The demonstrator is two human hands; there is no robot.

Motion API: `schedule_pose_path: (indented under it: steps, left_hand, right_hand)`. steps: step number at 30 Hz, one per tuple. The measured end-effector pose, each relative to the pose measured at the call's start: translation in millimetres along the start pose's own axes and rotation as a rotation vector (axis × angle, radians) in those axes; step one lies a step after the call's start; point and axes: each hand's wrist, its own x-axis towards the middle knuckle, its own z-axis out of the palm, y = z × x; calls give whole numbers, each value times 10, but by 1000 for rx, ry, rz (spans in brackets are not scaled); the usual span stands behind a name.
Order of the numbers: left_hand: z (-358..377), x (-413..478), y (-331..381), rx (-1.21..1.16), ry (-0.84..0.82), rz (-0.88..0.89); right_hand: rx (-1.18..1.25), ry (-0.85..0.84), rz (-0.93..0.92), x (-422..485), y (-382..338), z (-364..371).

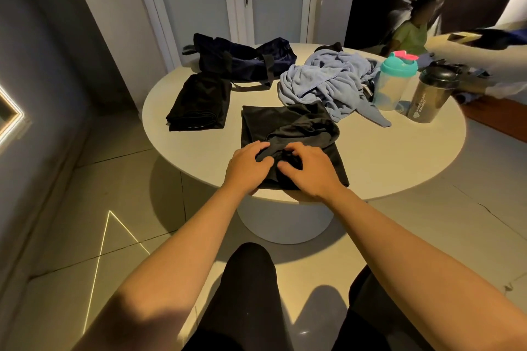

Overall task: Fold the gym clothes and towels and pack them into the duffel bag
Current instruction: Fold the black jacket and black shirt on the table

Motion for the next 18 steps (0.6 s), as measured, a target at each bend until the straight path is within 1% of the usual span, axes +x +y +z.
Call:
schedule_pose_path:
  steps: [1, 3, 5, 6, 8, 10, 12, 15, 18]
  left_hand:
    - [-20, 56, 14, 54, -22, -5]
    - [-59, 187, 22, 199, -65, -33]
    - [-94, 323, 22, 311, -69, -29]
    - [-105, 401, 34, 327, -54, 0]
    - [-93, 553, 63, 296, -41, 83]
    - [-51, 682, 79, 179, -99, 111]
    - [6, 786, 34, 110, -155, 97]
    - [65, 895, -116, 225, -96, 103]
    - [66, 1008, -216, 188, -55, 101]
  right_hand:
    - [20, 61, 59, 49, -10, -29]
    - [-64, 130, 195, 161, 19, -114]
    - [-181, 105, 369, 265, 106, -200]
    - [-212, 76, 443, 321, 159, -236]
    - [-205, 36, 524, 437, 237, -267]
    - [-154, 32, 510, 572, 255, -220]
    - [-151, 54, 442, 695, 203, -132]
    - [-196, 108, 362, 890, 93, -27]
    - [-223, 108, 414, 1063, 29, 14]
